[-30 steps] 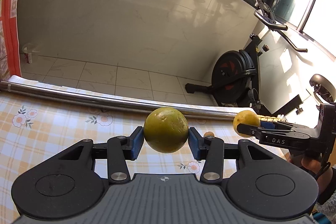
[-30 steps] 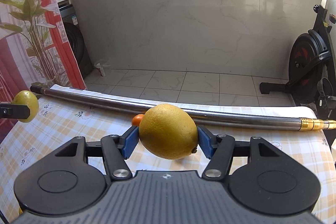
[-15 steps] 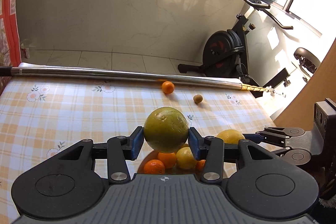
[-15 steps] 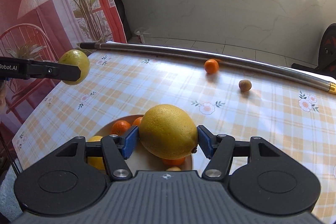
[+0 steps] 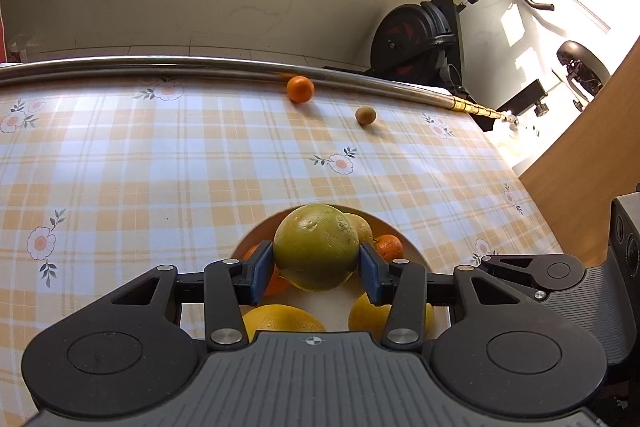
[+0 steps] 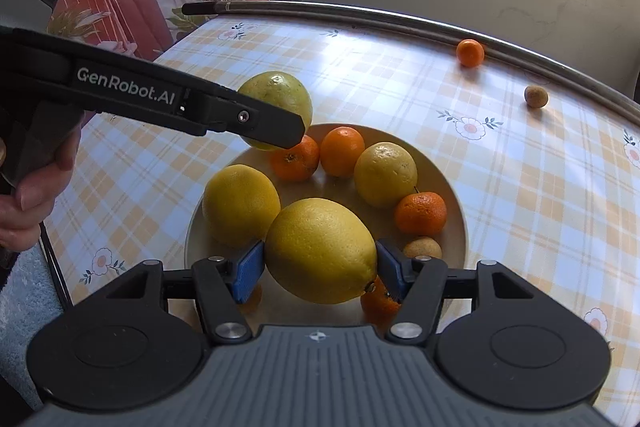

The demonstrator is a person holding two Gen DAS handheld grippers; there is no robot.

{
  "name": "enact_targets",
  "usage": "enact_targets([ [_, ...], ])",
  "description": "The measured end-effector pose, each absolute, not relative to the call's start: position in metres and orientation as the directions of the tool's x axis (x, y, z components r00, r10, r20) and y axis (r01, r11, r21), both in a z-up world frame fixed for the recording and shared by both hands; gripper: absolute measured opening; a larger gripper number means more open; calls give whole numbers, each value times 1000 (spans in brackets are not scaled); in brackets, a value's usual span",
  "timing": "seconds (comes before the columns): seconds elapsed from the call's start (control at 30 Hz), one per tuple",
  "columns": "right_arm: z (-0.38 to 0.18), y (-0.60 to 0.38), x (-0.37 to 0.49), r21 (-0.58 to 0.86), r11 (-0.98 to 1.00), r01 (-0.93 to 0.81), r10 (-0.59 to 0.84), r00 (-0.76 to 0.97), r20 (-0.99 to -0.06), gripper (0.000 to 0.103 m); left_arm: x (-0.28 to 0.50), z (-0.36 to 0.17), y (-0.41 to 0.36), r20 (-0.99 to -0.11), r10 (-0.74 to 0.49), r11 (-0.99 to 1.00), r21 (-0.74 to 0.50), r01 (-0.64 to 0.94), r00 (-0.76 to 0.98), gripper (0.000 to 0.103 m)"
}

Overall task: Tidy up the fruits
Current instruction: 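Carry the grapefruit and lemon over the cream plate with both tools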

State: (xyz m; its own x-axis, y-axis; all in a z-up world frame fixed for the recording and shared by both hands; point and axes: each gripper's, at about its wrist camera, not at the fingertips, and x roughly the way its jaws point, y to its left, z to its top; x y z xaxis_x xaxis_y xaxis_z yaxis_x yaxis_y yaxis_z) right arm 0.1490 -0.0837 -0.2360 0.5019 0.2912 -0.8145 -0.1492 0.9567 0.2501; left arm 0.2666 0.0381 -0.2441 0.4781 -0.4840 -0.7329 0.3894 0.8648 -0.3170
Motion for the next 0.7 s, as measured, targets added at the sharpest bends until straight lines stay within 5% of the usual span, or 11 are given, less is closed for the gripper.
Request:
enact_targets([
  [0.7, -250, -82, 152, 321, 933, -163, 360, 438, -824, 63, 273, -273, 7, -789, -467, 854, -285, 435, 400, 48],
])
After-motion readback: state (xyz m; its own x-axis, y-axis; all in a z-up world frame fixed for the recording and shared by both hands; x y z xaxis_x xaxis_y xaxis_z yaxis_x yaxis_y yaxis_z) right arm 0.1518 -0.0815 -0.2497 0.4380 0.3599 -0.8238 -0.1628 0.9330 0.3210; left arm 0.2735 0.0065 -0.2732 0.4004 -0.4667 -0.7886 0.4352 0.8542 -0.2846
